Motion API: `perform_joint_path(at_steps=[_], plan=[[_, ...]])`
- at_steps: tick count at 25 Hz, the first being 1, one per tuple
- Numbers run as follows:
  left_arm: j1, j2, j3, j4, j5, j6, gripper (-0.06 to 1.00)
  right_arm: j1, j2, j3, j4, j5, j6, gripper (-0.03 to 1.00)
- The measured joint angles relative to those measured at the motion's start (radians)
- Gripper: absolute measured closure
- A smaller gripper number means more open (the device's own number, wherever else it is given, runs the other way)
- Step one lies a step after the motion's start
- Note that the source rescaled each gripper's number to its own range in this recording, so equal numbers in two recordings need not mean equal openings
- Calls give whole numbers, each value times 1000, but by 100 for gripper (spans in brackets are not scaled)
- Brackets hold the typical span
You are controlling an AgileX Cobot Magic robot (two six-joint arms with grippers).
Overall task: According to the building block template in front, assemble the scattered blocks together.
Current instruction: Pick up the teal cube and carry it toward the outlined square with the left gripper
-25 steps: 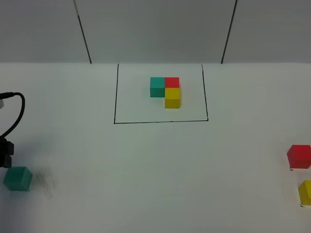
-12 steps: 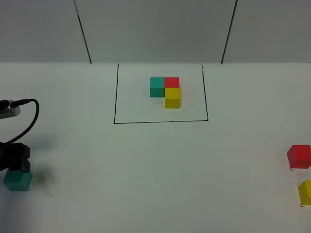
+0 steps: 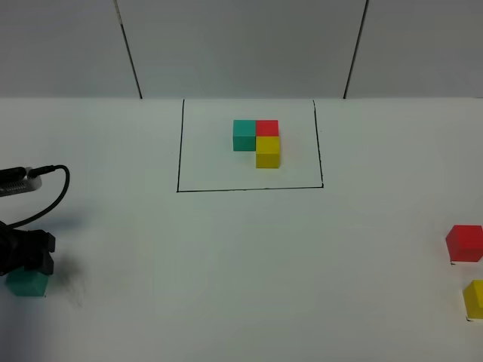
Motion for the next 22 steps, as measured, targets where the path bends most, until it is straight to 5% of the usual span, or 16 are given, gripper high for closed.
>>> perform_joint_path(at_steps=[10, 13, 16, 17, 22], plan=[[0, 63, 0, -1, -36, 0, 21, 0, 0, 0, 0, 0, 0, 26], [0, 63, 0, -4, -42, 0, 43, 0, 0, 0, 0, 0, 0, 26], [0, 63, 0, -7, -50, 0, 87, 0, 0, 0, 0, 0, 0, 26], [0, 63, 0, -7, -54, 0, 94, 0, 0, 0, 0, 0, 0, 26], [0, 63, -26, -8, -46, 17, 94, 0, 0, 0, 0, 0, 0, 26]])
